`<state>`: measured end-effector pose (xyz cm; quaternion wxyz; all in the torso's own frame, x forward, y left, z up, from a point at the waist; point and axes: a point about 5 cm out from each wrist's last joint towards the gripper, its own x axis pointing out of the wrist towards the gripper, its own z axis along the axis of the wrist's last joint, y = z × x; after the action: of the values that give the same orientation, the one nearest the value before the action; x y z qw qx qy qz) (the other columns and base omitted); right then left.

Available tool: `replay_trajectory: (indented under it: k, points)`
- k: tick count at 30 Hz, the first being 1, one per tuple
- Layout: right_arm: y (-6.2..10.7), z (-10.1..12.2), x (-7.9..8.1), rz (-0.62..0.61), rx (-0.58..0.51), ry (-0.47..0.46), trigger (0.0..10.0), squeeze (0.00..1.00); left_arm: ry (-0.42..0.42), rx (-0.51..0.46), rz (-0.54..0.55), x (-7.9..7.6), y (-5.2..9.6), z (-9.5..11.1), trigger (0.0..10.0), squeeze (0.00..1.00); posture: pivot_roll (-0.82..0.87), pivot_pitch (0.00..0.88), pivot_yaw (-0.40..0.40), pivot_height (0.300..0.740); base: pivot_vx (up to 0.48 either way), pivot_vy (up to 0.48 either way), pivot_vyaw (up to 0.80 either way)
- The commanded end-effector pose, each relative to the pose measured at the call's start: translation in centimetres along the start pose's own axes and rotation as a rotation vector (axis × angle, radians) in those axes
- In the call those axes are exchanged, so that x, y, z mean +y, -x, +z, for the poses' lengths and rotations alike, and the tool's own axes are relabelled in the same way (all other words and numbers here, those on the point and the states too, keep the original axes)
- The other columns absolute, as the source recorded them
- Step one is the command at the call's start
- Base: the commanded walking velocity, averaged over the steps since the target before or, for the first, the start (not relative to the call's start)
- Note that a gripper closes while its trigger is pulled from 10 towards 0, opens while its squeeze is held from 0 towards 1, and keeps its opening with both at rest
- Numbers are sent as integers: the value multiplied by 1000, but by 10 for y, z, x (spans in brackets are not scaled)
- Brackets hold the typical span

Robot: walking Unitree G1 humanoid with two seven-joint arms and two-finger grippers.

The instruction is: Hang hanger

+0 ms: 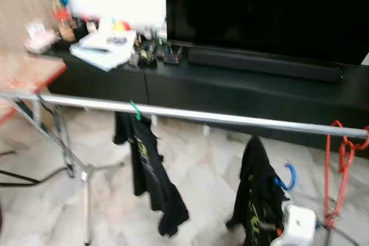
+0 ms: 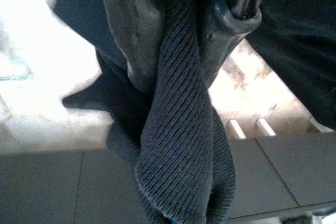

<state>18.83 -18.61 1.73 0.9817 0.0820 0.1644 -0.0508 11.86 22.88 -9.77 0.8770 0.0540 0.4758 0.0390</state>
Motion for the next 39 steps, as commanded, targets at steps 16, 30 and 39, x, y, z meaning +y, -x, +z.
replay_trajectory:
  k: [16, 30, 39]
  points:
    - [-4, 6, 0, -3, -22, -4, 10000, 0, 9, -38, 7, 0, -3, 13, 10000, 0, -79, 77, -25, 721, -296, 0, 0]
    - [-7, 6, 1, -1, -9, -6, 10000, 0, 21, -38, 12, 3, -3, 12, 10000, 0, -73, 80, -26, 721, -311, 0, -371]
    - [-8, 5, 2, 2, -3, -6, 10000, 0, 25, -10, 22, 8, -1, 6, 10000, 0, -67, 79, -24, 721, -317, 0, 0]
